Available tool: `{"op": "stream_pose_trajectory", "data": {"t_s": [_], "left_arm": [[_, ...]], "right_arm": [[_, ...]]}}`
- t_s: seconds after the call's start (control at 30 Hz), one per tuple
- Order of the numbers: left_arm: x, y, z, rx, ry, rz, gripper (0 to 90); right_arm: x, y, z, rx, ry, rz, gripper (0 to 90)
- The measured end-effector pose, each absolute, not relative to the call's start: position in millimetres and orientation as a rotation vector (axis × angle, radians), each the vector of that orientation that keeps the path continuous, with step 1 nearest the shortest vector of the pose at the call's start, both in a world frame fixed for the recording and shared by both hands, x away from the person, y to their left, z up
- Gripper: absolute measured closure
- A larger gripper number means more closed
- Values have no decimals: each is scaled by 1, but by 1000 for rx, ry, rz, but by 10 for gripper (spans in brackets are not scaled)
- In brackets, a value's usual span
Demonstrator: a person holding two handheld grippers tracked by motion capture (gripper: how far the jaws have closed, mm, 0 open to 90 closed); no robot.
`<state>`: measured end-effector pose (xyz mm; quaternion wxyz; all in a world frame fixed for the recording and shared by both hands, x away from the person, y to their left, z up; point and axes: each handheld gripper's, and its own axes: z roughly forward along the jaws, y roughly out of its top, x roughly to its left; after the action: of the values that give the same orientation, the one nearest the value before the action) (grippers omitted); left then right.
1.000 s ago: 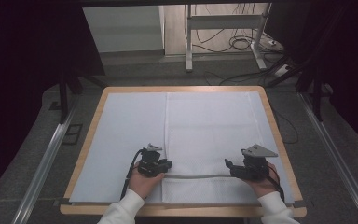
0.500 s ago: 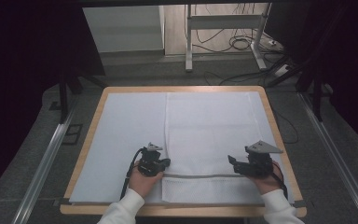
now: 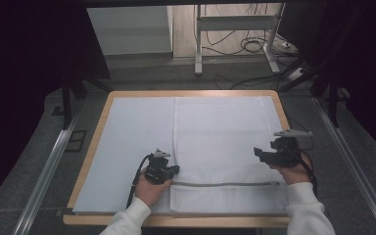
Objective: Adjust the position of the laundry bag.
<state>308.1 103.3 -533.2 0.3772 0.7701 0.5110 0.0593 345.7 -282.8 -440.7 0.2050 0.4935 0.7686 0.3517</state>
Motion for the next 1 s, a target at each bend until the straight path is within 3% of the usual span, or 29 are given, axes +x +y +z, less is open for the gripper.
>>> {"op": "stream_pose_trajectory", "data": {"t_s": [0.47,1.0], "left_arm": [[308,106,-533,1939,1318,124,900],[308,108,-533,1932,1313,104,900]], "right_arm": [[359,-334,-473,1566,2137,793,355],[363,-345,-489,1653,2191,733,486]]}}
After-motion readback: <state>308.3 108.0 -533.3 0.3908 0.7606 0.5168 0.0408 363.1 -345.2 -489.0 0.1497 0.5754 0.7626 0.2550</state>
